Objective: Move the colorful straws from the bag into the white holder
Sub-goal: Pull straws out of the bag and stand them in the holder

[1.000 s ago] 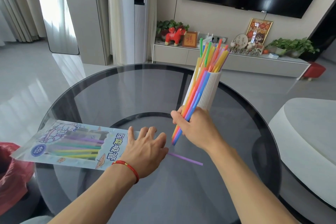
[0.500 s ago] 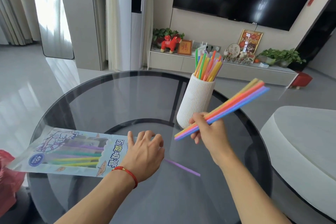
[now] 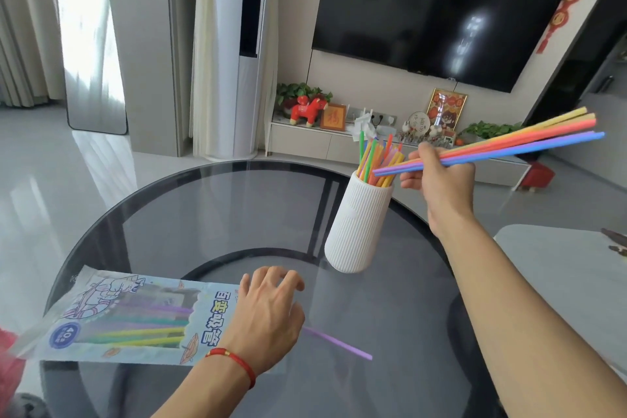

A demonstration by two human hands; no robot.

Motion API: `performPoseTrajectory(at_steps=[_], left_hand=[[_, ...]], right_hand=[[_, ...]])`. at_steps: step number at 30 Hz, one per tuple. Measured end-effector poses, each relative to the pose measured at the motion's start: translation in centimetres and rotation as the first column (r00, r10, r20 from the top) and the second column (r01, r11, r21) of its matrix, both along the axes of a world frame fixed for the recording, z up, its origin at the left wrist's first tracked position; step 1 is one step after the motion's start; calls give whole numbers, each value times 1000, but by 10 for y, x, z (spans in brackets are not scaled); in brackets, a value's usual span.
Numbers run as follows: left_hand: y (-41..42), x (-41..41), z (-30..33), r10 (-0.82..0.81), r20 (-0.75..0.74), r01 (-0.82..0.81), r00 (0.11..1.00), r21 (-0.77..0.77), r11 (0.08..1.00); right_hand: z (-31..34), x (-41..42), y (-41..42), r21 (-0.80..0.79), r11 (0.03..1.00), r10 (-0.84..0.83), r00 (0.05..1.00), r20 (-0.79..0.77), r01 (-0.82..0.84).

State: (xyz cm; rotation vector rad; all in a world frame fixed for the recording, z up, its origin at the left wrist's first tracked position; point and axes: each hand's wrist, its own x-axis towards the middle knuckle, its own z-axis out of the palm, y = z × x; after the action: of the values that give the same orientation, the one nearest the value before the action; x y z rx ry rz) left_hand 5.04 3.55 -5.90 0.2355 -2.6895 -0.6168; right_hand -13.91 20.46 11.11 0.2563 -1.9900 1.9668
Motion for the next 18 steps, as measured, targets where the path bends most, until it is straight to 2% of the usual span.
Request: performPoseTrajectory(at_steps=[3,6,9,12,15,18], left_hand=[[1,1,-1,-4,7,4,1000,1,1000],[2,0,-1,-5,12,5,1000,-7,1000],[2,0,-2,-6,18,6,1000,-6,1000],[2,0,-2,-6,22,6,1000,1,1000],[1,0,-3,-1,25,1,1000,-4,1000],[0,-1,-3,-1,27,1,1000,0,1000]], right_hand=[[3,-3,-9,194,979,-58,998,-23,61],[4,-2,-17,360,930,-41,994,-99,74],[3,0,-25,494,866,-3,988,-157,81],[4,0,-32,633,770,-15,993,-115,85],[9,2,-37,688,724,-23,998,-64,61],[21,5,-37,636,767,-41,996,-85,86]])
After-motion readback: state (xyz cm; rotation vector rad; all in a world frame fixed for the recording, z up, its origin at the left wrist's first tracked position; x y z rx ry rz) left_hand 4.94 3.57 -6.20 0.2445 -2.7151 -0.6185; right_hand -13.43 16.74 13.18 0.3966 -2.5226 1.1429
